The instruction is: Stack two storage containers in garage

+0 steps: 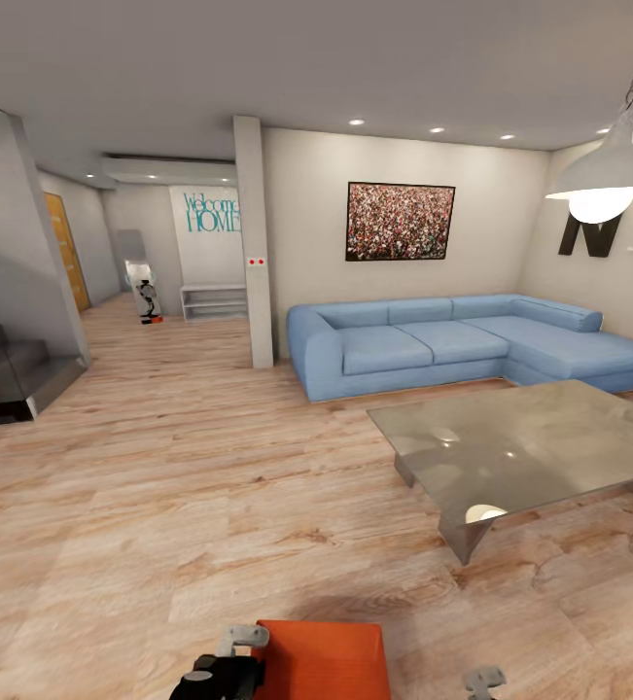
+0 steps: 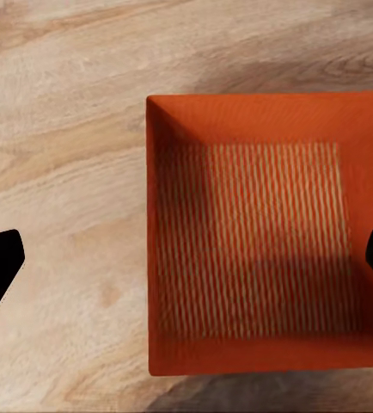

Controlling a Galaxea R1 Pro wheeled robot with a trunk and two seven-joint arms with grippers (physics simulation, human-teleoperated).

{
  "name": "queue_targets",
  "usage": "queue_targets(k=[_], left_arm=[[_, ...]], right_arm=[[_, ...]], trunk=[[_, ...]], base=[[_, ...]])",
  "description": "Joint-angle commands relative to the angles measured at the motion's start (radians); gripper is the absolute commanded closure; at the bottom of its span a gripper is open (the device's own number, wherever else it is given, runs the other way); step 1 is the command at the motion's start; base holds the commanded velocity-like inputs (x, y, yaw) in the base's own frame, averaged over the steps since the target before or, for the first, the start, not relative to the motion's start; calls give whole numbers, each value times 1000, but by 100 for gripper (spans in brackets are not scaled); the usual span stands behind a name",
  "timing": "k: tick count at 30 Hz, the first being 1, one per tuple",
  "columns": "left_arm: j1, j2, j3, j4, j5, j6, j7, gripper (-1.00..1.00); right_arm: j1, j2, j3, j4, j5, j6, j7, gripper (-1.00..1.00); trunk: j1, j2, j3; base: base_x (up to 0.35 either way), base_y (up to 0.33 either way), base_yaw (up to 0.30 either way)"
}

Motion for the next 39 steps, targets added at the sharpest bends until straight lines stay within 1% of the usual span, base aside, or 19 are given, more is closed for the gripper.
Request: queue_targets(k=[1, 4, 7, 10, 12, 13, 15, 16, 19, 22, 26, 32, 34, 35, 37, 39], left_arm=[[0, 0, 0, -1, -10, -1, 1, -100], [0, 0, 1, -1, -8, -11, 2, -100], [0, -1, 2, 0, -8, -13, 2, -100], [0, -1, 2, 0, -7, -14, 2, -100], [0, 0, 6, 0, -6, -15, 2, -100], [0, 1, 14, 0, -6, -19, 2, -100], [0, 1, 42, 0, -6, -33, 2, -100], [0, 1, 51, 0, -6, -37, 2, -100], [0, 1, 104, 0, -5, -72, -2, -100], [0, 0, 125, 1, -5, -86, -7, -100], [0, -1, 131, 1, -6, -89, -9, -100], [0, 0, 131, 4, -9, -88, -10, -100], [0, 0, 131, 4, -9, -88, -10, -100], [0, 0, 131, 5, -9, -87, -10, -100], [0, 1, 131, 4, -9, -87, -10, -100], [0, 1, 131, 5, -9, -86, -10, -100]], right_arm=[[0, 0, -2, 2, 0, 4, 3, -100], [0, -1, -3, 9, -4, -5, -1, -100], [0, -2, -3, 11, -32, -7, -24, -100], [0, -2, -3, 12, -106, -8, -61, -100], [0, -2, -3, 12, -138, -9, -70, -100], [0, -2, -2, 12, -151, -9, -74, -100], [0, -2, -2, 12, -163, -10, -83, -100], [0, -2, -1, 12, -165, -10, -86, -100], [0, -1, 4, 12, -169, -11, -98, -100], [0, 0, 7, 12, -168, -11, -101, -100], [0, 0, 8, 12, -168, -11, -102, -100], [0, 0, 8, 12, -168, -12, -103, -100], [0, 0, 7, 12, -169, -19, -103, -100], [0, 0, 7, 12, -170, -38, -103, -100], [0, 0, 7, 12, -171, -52, -103, -100], [0, 0, 7, 12, -172, -57, -103, -100]], trunk=[[0, -1, -1], [0, -1, -1], [0, -1, -1], [0, -1, -1], [0, -1, -1], [0, -1, -1], [0, -1, -1], [0, -1, -1], [0, -1, -1], [0, -1, -1], [0, -1, -1], [0, -1, -1], [0, -1, -1], [0, -1, -1], [0, -1, -1], [0, -1, -1]], base=[[0, 0, 0], [0, 0, 0], [0, 0, 0], [0, 0, 0], [0, 0, 0], [0, 0, 0], [0, 0, 0], [0, 0, 0], [0, 0, 0], [0, 0, 0], [0, 0, 0], [0, 69, 0], [0, 14, 0], [0, 5, 0], [0, 2, 0], [0, 1, 0]])
